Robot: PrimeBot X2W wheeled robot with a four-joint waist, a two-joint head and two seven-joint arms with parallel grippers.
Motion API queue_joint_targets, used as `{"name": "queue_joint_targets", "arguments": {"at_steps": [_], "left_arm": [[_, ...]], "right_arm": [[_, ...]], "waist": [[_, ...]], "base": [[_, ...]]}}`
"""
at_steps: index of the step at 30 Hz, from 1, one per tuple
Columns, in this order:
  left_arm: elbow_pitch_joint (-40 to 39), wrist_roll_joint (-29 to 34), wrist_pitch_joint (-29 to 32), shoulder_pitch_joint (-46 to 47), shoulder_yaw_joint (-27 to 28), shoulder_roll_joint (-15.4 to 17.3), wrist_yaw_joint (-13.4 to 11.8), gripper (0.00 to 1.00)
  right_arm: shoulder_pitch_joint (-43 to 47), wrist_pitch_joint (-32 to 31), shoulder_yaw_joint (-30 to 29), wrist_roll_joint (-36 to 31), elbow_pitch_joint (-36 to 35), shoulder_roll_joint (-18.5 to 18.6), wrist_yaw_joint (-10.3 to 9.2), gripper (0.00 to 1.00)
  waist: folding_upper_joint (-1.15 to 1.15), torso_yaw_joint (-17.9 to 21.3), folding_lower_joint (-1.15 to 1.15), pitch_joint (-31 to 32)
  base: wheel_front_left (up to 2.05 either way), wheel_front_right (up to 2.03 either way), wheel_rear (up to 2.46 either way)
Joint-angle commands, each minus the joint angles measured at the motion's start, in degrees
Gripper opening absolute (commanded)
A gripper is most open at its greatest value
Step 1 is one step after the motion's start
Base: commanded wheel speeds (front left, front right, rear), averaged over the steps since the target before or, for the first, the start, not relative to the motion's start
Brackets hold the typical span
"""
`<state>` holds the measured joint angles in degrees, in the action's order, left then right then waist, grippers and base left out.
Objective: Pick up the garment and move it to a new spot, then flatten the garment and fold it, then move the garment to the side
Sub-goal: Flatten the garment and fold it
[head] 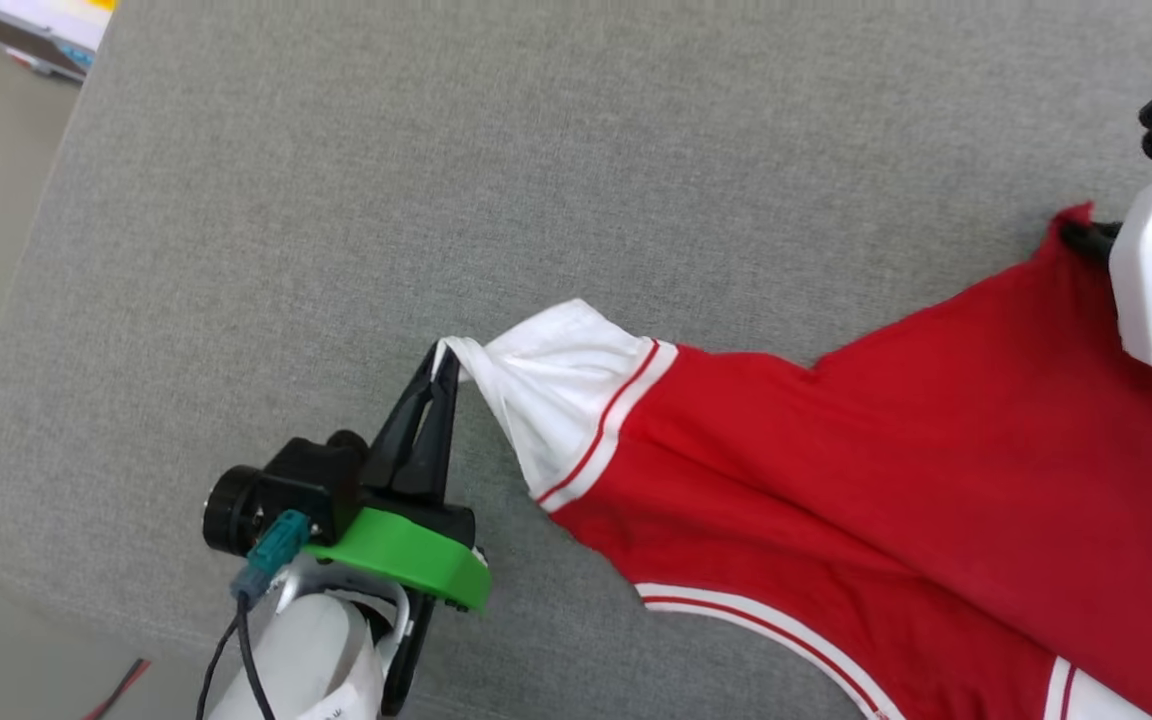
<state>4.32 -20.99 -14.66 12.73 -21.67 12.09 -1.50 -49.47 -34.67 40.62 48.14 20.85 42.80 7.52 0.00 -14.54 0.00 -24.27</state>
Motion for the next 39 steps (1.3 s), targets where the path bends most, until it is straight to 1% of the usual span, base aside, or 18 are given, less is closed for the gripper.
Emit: {"name": "queue_joint_targets", "arguments": {"at_steps": [1,5,10,14,17,22,26,29,34,39], "left_arm": [[-0.6,0.4,-0.3,0.7,1.0,0.2,0.0,0.0],[-2.7,1.0,-0.3,0.8,2.9,0.4,-0.5,0.0],[-5.8,2.1,-0.3,2.9,5.2,2.0,-0.8,0.0],[-7.5,2.7,0.1,7.0,6.3,4.0,0.1,0.0],[-8.6,3.8,1.5,10.9,6.4,5.8,0.9,0.0],[-10.9,3.5,5.2,19.0,7.1,7.9,2.8,0.0],[-10.3,3.8,7.6,26.5,6.8,9.4,4.7,0.0],[-9.2,3.4,9.0,32.1,6.2,9.4,5.8,0.0],[-5.0,3.2,11.0,44.4,5.6,10.0,7.3,0.0],[2.1,3.4,11.7,59.7,4.9,10.7,8.3,0.0]], "right_arm": [[-0.1,2.6,0.5,0.9,-0.9,0.0,-0.03,0.0],[0.8,11.1,-0.4,1.5,-3.9,2.0,-0.03,0.0],[3.4,20.3,-4.2,1.6,-6.5,3.4,-0.03,0.0],[5.4,25.5,-8.5,-0.2,-8.1,3.1,-0.03,0.0],[6.5,27.3,-11.9,-1.8,-9.7,2.6,-0.03,0.0],[7.5,27.3,-18.2,-4.5,-13.2,0.9,-0.03,0.0],[6.9,25.4,-22.4,-7.1,-15.7,-0.9,-0.03,0.0],[5.4,23.8,-24.7,-8.7,-17.2,-2.3,-0.03,0.0],[-2.2,21.5,-27.9,-12.3,-17.3,-4.9,-0.03,0.0],[-15.5,20.5,-28.4,-16.1,-12.7,-7.1,-0.03,0.0]], "waist": [[0.0,2.1,0.0,3.2],[0.0,3.8,0.0,6.2],[0.0,6.3,0.0,9.8],[0.0,8.2,0.0,11.9],[0.0,9.5,0.0,12.9],[0.0,11.4,0.0,13.1],[0.0,12.6,0.0,11.4],[0.0,13.1,0.0,9.4],[0.0,14.1,0.0,3.6],[0.0,15.0,0.0,-2.4]], "base": [[0.0,0.0,0.0],[0.0,0.0,0.0],[0.0,0.0,0.0],[0.0,0.0,0.0],[0.0,0.0,0.0],[0.0,0.0,0.0],[0.0,0.0,0.0],[0.0,0.0,0.0],[0.0,0.0,0.0],[0.0,0.0,0.0]]}}
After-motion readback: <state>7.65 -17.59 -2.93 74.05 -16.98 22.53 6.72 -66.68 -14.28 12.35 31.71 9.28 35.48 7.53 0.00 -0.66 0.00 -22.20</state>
